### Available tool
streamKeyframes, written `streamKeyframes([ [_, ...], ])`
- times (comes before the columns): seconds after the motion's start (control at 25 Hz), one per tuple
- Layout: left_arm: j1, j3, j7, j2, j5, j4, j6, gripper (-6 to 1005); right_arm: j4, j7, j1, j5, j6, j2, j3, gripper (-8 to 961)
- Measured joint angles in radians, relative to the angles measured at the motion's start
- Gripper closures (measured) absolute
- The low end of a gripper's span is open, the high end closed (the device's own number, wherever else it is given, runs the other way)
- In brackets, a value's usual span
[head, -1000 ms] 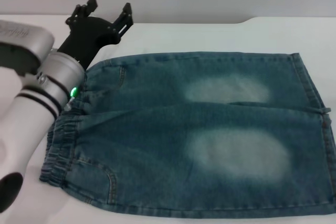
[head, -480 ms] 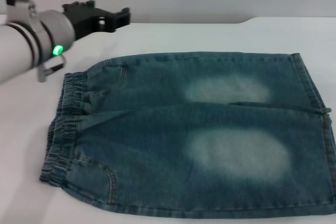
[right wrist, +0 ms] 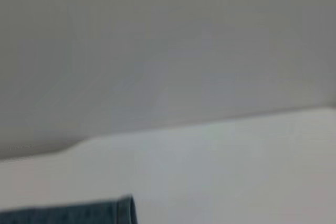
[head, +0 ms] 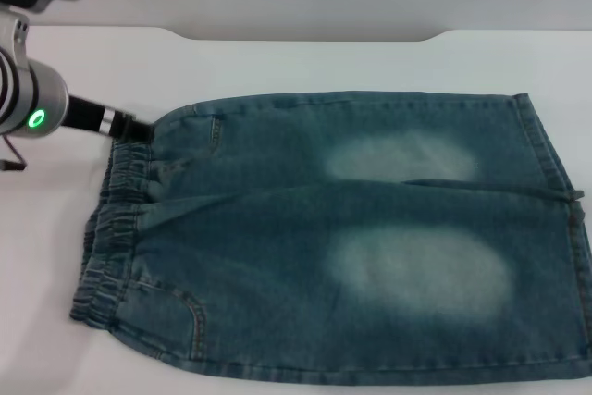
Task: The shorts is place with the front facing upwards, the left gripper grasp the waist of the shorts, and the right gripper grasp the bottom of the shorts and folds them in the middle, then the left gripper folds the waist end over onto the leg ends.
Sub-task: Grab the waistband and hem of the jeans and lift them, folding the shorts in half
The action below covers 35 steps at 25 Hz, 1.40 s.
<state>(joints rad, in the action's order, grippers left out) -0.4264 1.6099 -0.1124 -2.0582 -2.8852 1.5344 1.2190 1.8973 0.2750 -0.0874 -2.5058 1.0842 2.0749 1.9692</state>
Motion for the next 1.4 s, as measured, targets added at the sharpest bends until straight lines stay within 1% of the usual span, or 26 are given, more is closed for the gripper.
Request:
streamKeyframes([
  [0.12,-0.007,0.01,-0.013,0.003,-0.001,0.024,0.086,175,0.02,-0.019,-0.021,0.0,0.044,0.003,-0.002,337],
  [0.2,-0.017,0.028,-0.024,0.002,-0.002,0.051,0.166,175,0.026,-0.035,-0.03,-0.008,0.066,0.004,-0.009,337],
  [0.28,-0.026,0.035,-0.028,0.001,-0.002,0.07,0.246,175,0.028,-0.055,-0.035,-0.044,0.076,0.005,-0.021,337],
  [0.36,-0.028,0.034,-0.028,0.001,-0.002,0.078,0.298,175,0.027,-0.08,-0.038,-0.097,0.074,0.006,-0.049,337],
  [0.52,-0.032,0.027,-0.018,0.0,-0.003,0.07,0.356,175,0.003,-0.11,-0.029,-0.187,0.07,0.005,-0.117,337],
  [0.68,-0.039,0.017,-0.002,-0.001,-0.003,0.046,0.384,176,-0.016,-0.113,-0.012,-0.2,0.063,0.004,-0.158,337],
  [0.84,-0.052,-0.016,0.022,-0.001,-0.003,0.05,0.449,176,-0.028,-0.113,0.01,-0.2,0.056,0.003,-0.163,338],
  [1.12,-0.088,-0.05,0.084,-0.003,-0.003,0.055,0.583,176,-0.062,-0.097,0.018,-0.203,0.021,-0.001,-0.165,338],
  [1.32,-0.097,-0.079,0.121,-0.006,0.0,0.04,0.604,177,-0.091,-0.071,0.025,-0.202,-0.004,-0.002,-0.161,338],
  [1.4,-0.102,-0.097,0.143,-0.009,0.011,0.012,0.604,177,-0.097,-0.066,0.03,-0.201,-0.007,-0.002,-0.158,338],
])
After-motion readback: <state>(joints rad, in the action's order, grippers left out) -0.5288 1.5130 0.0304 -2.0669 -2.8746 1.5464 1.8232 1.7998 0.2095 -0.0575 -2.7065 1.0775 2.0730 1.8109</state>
